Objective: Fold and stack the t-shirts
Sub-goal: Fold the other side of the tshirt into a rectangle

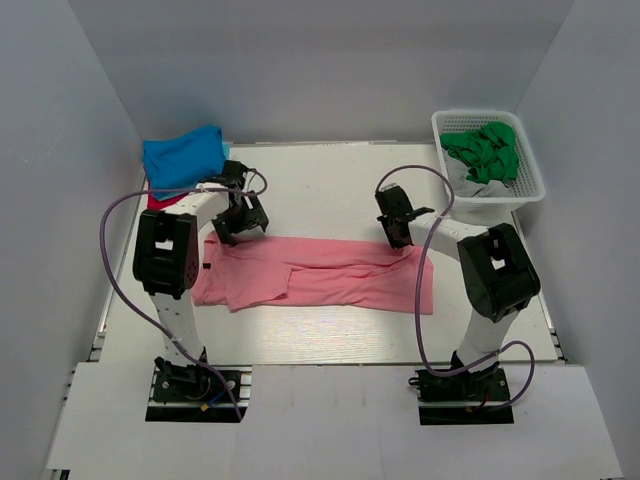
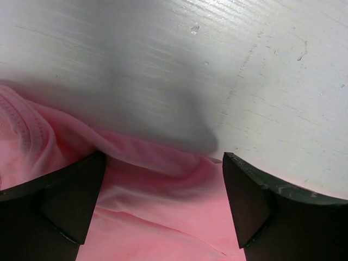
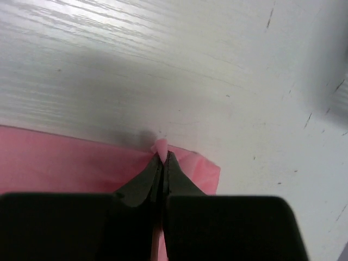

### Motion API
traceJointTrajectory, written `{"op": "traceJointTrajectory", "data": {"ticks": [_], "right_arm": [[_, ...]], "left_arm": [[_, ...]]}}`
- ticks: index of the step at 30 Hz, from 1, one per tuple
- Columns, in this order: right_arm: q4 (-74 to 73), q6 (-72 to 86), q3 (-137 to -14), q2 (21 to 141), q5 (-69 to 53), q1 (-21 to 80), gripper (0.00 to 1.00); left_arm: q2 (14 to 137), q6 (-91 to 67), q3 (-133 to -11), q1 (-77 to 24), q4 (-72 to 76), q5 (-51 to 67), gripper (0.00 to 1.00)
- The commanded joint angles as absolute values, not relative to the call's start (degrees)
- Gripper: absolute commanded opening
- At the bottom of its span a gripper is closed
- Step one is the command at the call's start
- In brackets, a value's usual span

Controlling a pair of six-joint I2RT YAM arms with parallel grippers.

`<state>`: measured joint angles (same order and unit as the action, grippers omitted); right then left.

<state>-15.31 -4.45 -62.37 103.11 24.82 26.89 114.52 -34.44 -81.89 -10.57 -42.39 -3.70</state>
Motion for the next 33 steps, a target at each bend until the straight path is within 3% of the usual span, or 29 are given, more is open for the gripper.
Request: {"op": "traceJointTrajectory", "data": {"ticks": [1,11,24,33], "right_arm": [[-12.66,6.11,-61.09,100.03,28.21,25.49,0.00],[-9.06,36.63,-53.09,89.04,20.31,19.17,0.00],[21.77,41.31,-29.37,77.35,6.24,11.87,0.00],[33.39,39.38,-25.40,76.29,0.62,8.79,0.00]], "left_arm": [[113.91,-35.15,-76.83,-9.76,-45.09,-4.04,0.99],[113.38,-36.91,-71.46,-8.62,-43.42,-2.82,0.99],[112.15,-36.91,-69.18,-7.04,-42.71,-2.29,0.99],[111.62,-36.39,-67.41,-6.50,-43.24,-2.29,0.99]]}}
